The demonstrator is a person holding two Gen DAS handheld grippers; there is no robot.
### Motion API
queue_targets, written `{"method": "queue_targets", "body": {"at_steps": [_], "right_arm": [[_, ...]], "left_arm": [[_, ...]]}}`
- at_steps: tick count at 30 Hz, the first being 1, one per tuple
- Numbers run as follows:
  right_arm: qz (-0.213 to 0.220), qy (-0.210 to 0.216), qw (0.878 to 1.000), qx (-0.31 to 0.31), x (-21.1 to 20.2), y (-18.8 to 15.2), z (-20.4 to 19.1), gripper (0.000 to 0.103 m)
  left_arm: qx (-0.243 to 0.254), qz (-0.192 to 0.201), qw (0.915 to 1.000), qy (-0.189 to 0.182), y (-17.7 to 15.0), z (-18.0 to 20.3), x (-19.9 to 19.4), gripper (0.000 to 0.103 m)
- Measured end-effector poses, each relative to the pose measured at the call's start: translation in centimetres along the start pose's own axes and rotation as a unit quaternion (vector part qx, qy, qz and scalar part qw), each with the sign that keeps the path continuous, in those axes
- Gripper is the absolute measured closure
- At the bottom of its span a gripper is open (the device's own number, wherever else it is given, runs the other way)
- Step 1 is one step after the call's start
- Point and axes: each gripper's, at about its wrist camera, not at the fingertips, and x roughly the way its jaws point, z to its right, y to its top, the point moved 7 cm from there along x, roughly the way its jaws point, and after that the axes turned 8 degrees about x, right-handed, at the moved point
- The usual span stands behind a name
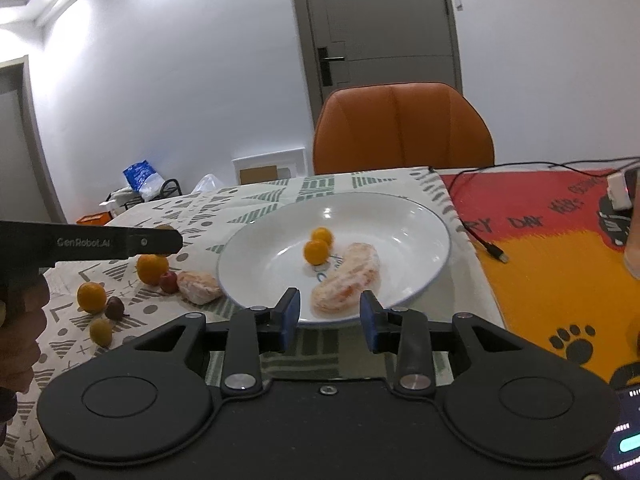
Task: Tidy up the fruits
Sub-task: 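Carry both fruits into the white plate and open both tools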
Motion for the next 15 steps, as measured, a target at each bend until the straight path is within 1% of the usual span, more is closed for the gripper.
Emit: {"method": "queue_targets", "body": {"at_steps": [4,9,14,15], "right_arm": [[0.002,-0.002,1.0,0.015,-0.1,-0.1,1.0,0.067],[0.011,-0.004,1.0,0.026,-0.5,0.1,1.9,0.059],[0.014,-0.003,0.999,0.037,-0.8,0.1,2.7,0.056],[0.014,-0.003,0.999,0.04,-0.8,0.0,2.8,0.053]], "left_arm": [[0.009,-0.001,0.9999,-0.008,0.6,1.2,0.7,0.078],[0.019,-0.002,0.9997,-0.018,1.1,2.6,1.5,0.078],[0.026,-0.004,0.9994,-0.024,1.5,3.6,2.1,0.078],[0.026,-0.004,0.9994,-0.025,1.5,3.7,2.1,0.078]]}}
